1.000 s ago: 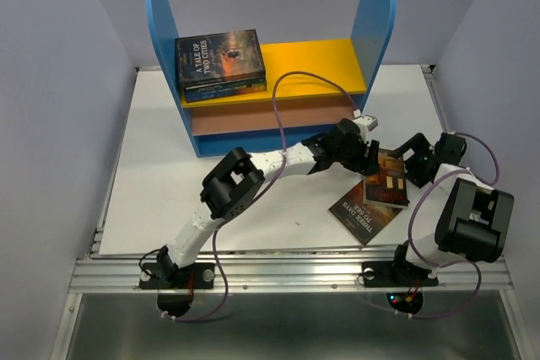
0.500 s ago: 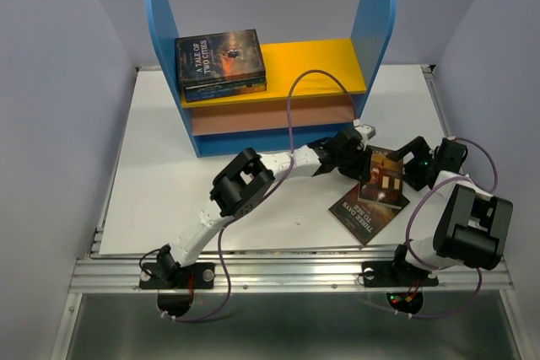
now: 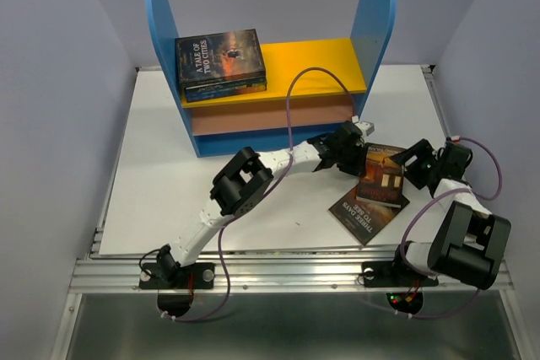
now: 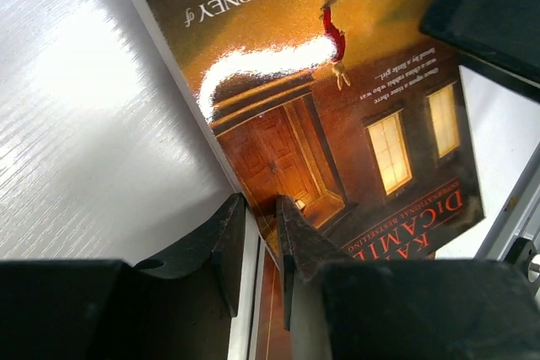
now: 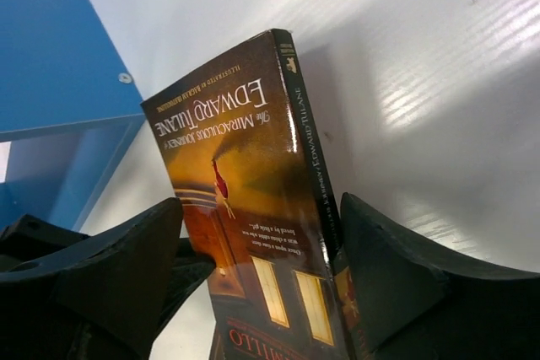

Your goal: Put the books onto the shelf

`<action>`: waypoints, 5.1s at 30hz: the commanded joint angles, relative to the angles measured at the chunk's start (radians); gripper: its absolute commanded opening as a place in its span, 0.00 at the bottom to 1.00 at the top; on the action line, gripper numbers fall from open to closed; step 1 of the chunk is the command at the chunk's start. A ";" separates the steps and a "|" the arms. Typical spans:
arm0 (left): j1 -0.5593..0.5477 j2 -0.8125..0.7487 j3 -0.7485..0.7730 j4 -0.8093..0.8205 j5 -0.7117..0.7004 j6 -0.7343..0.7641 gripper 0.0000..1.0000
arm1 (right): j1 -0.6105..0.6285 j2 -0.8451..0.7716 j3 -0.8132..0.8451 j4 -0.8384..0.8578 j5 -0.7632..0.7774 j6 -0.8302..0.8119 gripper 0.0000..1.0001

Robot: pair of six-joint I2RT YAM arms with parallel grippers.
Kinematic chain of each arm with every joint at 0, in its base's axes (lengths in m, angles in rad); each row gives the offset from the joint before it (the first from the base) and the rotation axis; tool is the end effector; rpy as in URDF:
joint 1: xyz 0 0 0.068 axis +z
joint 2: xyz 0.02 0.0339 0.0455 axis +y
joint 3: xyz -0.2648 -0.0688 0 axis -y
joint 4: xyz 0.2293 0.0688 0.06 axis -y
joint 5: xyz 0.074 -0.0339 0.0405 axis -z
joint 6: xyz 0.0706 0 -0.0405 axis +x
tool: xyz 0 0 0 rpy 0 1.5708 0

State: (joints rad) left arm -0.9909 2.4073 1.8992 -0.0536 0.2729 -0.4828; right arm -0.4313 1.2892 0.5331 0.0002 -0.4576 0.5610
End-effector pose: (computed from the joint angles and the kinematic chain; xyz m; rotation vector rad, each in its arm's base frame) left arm 0.2944 -0.4841 0.1562 0.7571 2.2124 -1.1023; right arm 0.2441 -0.0780 0.1600 0.8887 2.1257 0.5969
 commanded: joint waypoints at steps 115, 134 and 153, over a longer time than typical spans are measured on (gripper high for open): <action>-0.325 -0.505 -0.416 0.041 -0.623 0.667 0.00 | 0.117 -0.291 0.126 -0.416 0.223 0.313 0.34; -0.324 -0.597 -0.536 0.097 -0.540 0.653 0.00 | 0.117 -0.318 0.099 -0.422 0.169 0.252 0.01; -0.338 -0.372 -0.178 -0.046 -0.531 0.616 0.99 | 0.117 -0.522 0.080 -0.520 0.189 0.364 0.01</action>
State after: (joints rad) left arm -1.3182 2.0109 1.6722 -0.0563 -0.2832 0.1375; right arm -0.3107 0.8021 0.6052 -0.5274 -0.2798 0.8860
